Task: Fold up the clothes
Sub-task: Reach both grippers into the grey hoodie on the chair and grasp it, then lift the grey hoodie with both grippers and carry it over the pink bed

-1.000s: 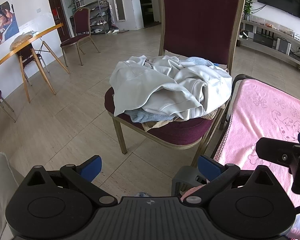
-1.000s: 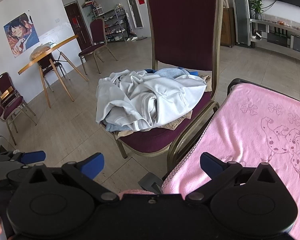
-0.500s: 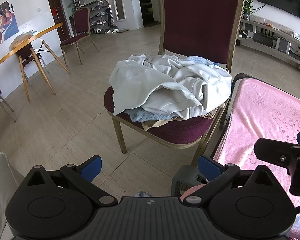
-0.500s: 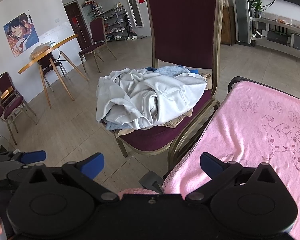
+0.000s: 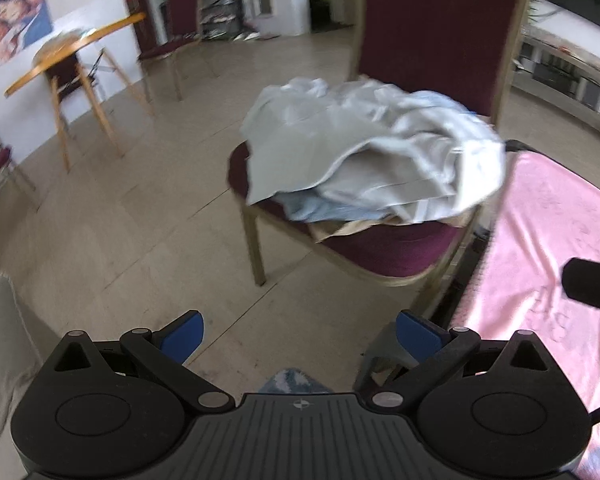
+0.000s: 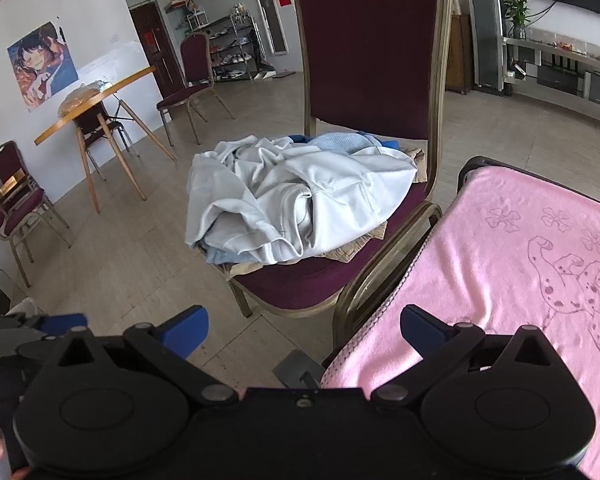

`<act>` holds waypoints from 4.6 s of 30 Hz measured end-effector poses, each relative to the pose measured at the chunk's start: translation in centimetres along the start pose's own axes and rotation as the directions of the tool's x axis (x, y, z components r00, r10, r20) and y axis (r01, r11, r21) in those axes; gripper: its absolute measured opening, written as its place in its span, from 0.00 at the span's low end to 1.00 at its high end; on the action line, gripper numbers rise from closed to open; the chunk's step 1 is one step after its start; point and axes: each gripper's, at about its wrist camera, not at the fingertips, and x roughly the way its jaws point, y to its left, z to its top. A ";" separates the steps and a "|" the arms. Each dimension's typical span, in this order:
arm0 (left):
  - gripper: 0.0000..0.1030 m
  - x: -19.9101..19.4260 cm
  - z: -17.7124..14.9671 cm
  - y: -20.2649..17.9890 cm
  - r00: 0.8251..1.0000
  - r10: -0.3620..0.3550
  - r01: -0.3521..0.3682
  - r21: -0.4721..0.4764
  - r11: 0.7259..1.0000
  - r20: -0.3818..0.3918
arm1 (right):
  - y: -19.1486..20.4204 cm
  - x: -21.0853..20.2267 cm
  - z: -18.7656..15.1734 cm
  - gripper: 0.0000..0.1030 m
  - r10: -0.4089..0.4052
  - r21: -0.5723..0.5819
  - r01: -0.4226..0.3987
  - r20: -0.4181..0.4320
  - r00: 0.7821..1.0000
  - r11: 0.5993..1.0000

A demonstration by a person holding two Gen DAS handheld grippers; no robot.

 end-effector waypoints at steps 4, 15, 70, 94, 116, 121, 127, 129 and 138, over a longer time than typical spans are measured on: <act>0.90 2.1 0.1 2.8 0.999 -0.020 0.018 -0.076 0.997 -0.037 | -0.1 2.6 0.9 1.00 0.024 -0.008 -0.024 0.004 1.000 1.000; 0.78 5.6 1.4 4.6 0.996 -0.089 0.085 -0.128 0.988 -0.030 | -2.2 9.0 5.2 0.47 0.154 0.230 -0.162 0.053 0.987 0.960; 0.00 4.3 6.2 19.5 0.920 -0.120 0.375 -0.754 0.540 0.372 | -12.2 15.1 1.6 0.55 0.323 0.707 -0.354 0.185 0.928 0.612; 0.00 -0.8 9.0 15.3 0.848 -0.261 0.511 -0.586 0.628 0.461 | -13.9 22.7 -5.3 0.46 0.355 0.814 -0.216 0.013 0.935 0.539; 0.00 -22.1 14.8 -1.5 0.595 -0.474 0.628 -0.007 0.778 0.649 | -13.1 4.7 -2.7 0.70 0.399 0.506 -0.532 0.354 0.846 0.679; 0.00 -26.0 15.1 -5.3 0.513 -0.551 0.634 0.143 0.760 0.658 | -14.0 -4.4 -1.7 0.71 0.272 0.341 -0.437 0.436 0.858 0.833; 0.00 -26.7 15.9 -11.3 0.489 -0.605 0.618 0.239 0.749 0.628 | -18.2 -13.7 -2.7 0.76 0.113 0.343 -0.336 0.534 0.838 0.877; 0.00 -25.1 16.5 -14.0 0.514 -0.617 0.612 0.249 0.750 0.596 | -20.4 -15.5 -4.4 0.77 0.063 0.367 -0.311 0.552 0.831 0.877; 0.00 -16.6 17.0 -30.0 0.637 -0.642 0.497 0.410 0.765 0.426 | -32.2 -15.5 -13.8 0.79 -0.108 0.530 -0.339 0.643 0.758 0.777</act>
